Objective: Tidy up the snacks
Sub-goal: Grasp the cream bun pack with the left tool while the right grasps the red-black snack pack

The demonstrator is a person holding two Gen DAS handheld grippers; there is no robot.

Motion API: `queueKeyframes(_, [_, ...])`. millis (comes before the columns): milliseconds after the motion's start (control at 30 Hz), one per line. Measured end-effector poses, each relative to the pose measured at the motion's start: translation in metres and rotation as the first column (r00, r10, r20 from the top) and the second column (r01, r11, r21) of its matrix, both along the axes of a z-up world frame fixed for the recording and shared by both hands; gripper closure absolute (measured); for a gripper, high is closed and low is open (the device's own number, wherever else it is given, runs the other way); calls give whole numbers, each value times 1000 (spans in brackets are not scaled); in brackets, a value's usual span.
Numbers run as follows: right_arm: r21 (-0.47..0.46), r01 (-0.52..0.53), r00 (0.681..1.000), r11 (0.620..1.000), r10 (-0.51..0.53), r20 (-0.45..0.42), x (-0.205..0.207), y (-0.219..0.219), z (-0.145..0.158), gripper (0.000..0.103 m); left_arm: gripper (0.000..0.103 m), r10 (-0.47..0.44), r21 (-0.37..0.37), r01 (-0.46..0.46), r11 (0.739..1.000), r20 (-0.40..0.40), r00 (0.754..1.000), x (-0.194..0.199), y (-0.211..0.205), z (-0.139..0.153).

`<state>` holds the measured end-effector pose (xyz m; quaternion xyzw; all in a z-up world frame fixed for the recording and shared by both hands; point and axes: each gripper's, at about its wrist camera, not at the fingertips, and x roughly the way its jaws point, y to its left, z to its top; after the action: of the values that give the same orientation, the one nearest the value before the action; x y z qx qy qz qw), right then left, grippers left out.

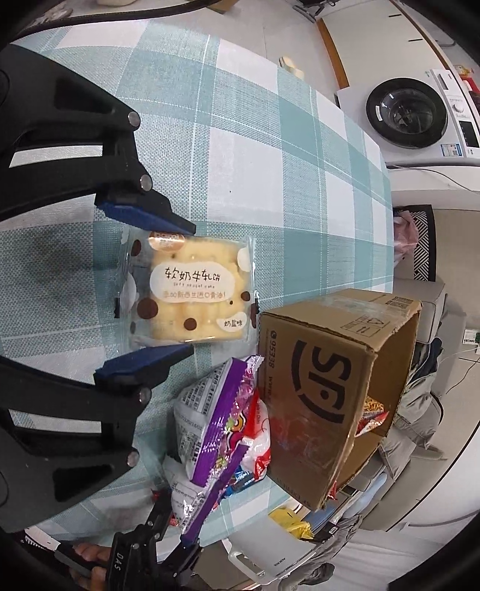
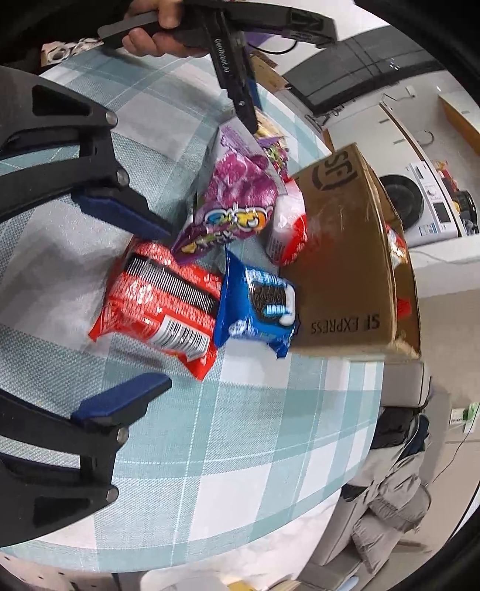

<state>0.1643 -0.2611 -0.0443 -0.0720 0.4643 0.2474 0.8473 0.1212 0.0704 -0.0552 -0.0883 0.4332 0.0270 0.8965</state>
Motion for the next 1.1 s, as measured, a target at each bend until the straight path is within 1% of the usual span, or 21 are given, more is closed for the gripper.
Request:
queueKeyframes(33, [4, 0, 1000, 1000, 0, 0, -1, 1, 0, 37, 49, 0, 1, 0, 1000, 4, 1000, -1, 0, 1])
queueKeyframes(67, [8, 0, 1000, 1000, 0, -1, -1, 1, 0, 42, 49, -1, 0, 1, 1000, 10, 1000, -4, -1, 4])
queueKeyframes(200, [46, 7, 1000, 999, -6, -10, -2, -5, 2, 54, 49, -1, 4, 1, 1000, 27, 1000, -11, -3, 10])
queueKeyframes(267, [68, 18, 1000, 998, -17, -5, -3, -11, 4, 64, 49, -2, 2, 2, 1000, 37, 999, -16, -5, 15])
queueKeyframes(333, [80, 31, 1000, 996, -32, 2, -4, -16, 6, 65, 49, -4, 2, 4, 1000, 47, 999, -18, -7, 18])
queueKeyframes(467, [76, 41, 999, 996, -43, 17, -9, -21, 9, 68, 49, -9, 4, 9, 1000, 62, 998, -23, -11, 23])
queueKeyframes(700, [103, 55, 998, 993, -59, 35, -17, -30, 18, 68, 49, -16, 4, 16, 1000, 86, 996, -31, -17, 35])
queueKeyframes(867, [144, 50, 996, 988, -60, 66, -26, -36, 31, 68, 49, -20, -16, 22, 1000, 118, 993, -38, -18, 46])
queueKeyframes(1100, [202, 24, 989, 979, -52, 135, -37, -34, 58, 68, 49, -27, -7, 29, 1000, 154, 988, -42, -26, 64])
